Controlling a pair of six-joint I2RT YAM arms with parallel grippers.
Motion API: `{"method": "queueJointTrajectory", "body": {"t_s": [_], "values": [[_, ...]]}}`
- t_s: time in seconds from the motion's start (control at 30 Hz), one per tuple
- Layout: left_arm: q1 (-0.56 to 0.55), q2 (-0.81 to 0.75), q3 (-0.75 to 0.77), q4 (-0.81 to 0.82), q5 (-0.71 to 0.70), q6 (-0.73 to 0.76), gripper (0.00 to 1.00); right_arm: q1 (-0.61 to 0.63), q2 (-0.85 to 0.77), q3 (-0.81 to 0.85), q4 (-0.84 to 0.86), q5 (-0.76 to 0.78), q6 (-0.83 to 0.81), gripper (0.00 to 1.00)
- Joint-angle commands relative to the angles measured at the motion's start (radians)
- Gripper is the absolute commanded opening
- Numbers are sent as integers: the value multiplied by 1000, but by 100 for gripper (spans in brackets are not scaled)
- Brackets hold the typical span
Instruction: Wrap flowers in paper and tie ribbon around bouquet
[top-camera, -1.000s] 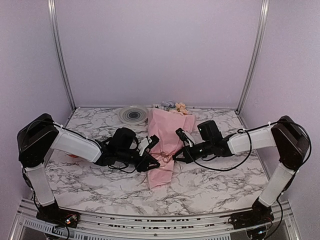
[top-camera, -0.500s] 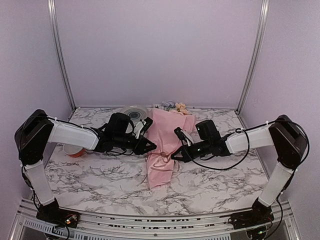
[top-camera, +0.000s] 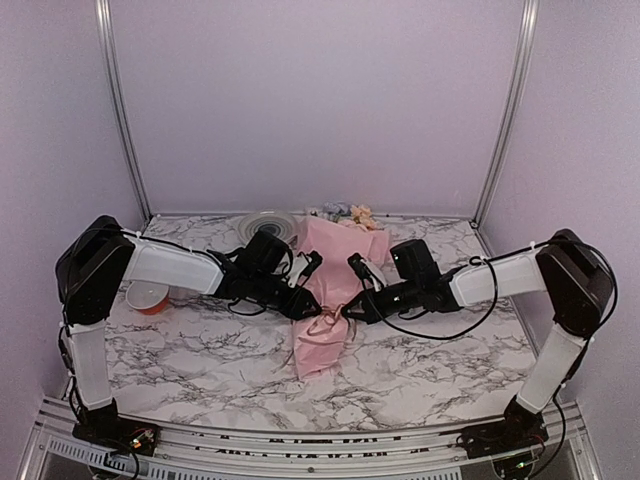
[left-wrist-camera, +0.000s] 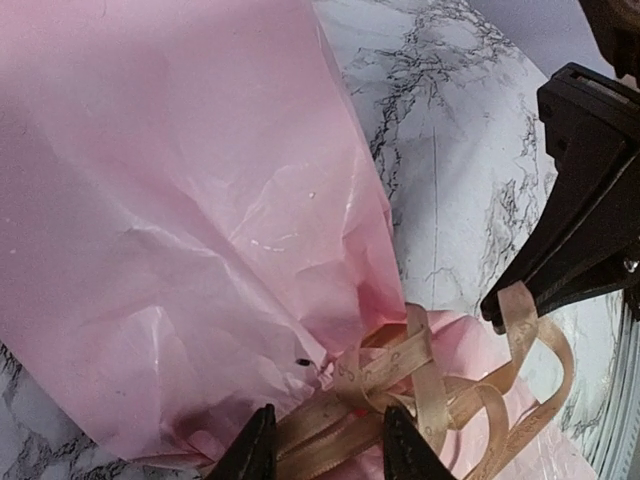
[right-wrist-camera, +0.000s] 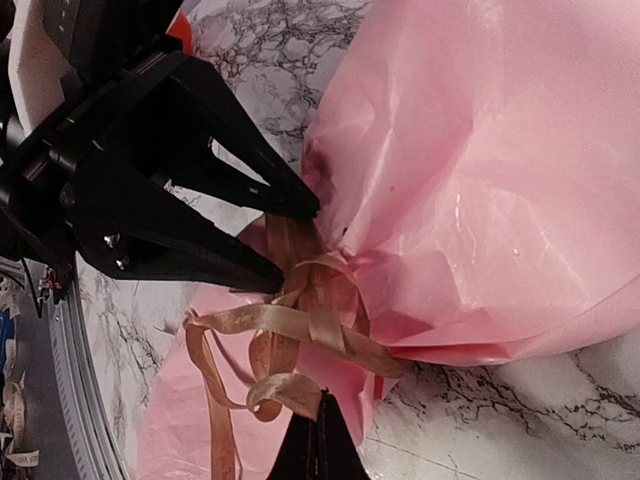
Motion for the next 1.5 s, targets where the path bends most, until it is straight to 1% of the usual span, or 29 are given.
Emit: {"method": "queueJointTrajectory", "body": {"t_s": [0.0, 0.1, 0.27, 0.37, 0.5, 0.53, 0.67, 0.8, 1.03, 1.2, 1.3, 1.33, 1.37, 1.4, 1.47], "values": [[-12, 31, 56, -79, -32, 23, 33, 10, 24, 45, 43, 6, 8, 0], [-14, 34, 56, -77, -16, 22, 27, 11, 28, 47, 51, 5, 10, 0], [-21, 37, 57, -45, 29, 24, 24, 13, 43, 47, 61, 4, 17, 0], [-22, 43, 62, -32, 37, 19, 17, 12, 47, 52, 62, 3, 23, 0], [-23, 34, 45, 12, 52, 13, 2, 14, 44, 52, 57, 4, 23, 0], [-23, 33, 44, 17, 52, 14, 0, 15, 41, 46, 61, 7, 25, 0], [-23, 9, 27, 38, 49, 21, 0, 14, 40, 37, 76, 8, 33, 0], [-23, -17, -3, 100, 33, 17, 0, 13, 40, 37, 61, 13, 23, 0], [-24, -21, -1, 105, 15, 22, 0, 13, 28, 12, 73, 17, 23, 0], [-35, -46, -14, 116, -3, 51, 0, 11, 40, 27, 63, 16, 13, 0], [-31, -30, 14, 66, -42, 44, 0, 8, 48, 27, 66, 9, 20, 0], [-29, -23, 25, 55, -68, 26, 7, 9, 47, 23, 69, 8, 21, 0], [-27, -12, 48, 15, -86, 11, 16, 9, 46, 20, 73, 6, 24, 0], [-27, 5, 89, -50, -89, 5, 21, 8, 44, 16, 75, 5, 25, 0], [-34, 26, 157, -164, -81, -10, 27, 8, 37, 13, 71, 14, 21, 0]]}}
